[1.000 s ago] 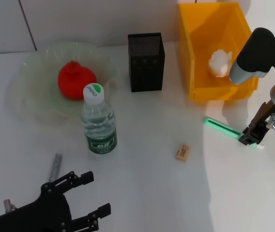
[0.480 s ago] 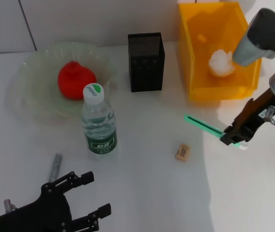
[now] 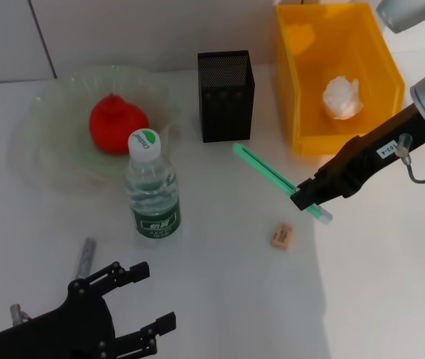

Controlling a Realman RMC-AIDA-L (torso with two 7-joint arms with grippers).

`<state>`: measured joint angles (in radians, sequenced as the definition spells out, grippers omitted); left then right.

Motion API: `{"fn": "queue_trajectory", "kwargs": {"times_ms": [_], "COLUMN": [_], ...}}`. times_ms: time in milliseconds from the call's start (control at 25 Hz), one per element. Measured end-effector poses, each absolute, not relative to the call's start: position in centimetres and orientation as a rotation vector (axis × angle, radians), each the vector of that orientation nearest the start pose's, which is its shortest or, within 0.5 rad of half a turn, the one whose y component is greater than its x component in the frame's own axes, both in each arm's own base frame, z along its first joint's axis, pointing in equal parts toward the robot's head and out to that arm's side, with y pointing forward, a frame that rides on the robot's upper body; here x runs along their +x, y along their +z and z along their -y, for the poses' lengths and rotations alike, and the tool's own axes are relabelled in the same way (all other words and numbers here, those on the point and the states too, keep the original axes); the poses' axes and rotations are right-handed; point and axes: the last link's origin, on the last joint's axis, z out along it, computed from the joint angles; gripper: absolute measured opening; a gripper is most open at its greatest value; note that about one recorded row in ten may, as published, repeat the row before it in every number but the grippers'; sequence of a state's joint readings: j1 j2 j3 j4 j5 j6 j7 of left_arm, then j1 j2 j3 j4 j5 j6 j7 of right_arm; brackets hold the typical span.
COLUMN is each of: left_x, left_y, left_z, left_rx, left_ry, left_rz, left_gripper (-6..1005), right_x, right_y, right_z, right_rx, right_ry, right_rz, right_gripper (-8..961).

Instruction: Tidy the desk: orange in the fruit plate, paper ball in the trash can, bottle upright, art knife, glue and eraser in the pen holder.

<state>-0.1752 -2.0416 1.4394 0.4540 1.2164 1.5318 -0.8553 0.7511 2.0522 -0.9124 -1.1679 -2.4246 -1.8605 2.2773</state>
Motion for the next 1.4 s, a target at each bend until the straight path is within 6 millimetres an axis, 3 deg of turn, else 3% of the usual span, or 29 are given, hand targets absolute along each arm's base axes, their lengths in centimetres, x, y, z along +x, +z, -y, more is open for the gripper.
{"fn": "queue_trajectory", "kwargs": {"times_ms": [280, 400, 640, 1000, 1400], "left_x": [-29.5, -29.5, -29.4, -29.0, -28.7], "left_y": [-5.7, -5.7, -5.7, -5.7, -5.5], "left_z": [-21.2, -21.2, -21.4, -21.2, -21.6], "left_rx": [-2.663, -2.663, -2.659, -2.641, -2.621], "left_ry": [-0.98, -0.98, -0.989, -1.028, -1.045], "left_rz": [0.45, 0.45, 0.447, 0.446, 0.435], "left_gripper": [814, 814, 814, 814, 814], "right_x": [17.0, 15.6, 12.0, 6.1, 3.6], "right_y": [5.2, 6.3, 6.5, 8.5, 9.7], "right_z": [-37.5, -38.6, -39.5, -37.9, -37.3], "right_rx": [-2.782, -2.719, -2.574, -2.41, -2.153], "right_ry": [-0.086, -0.141, -0.41, -0.478, -0.629], "right_rz": [-0.94, -0.719, -0.265, 0.224, 0.664], "right_gripper": [177, 178, 181, 184, 188]}}
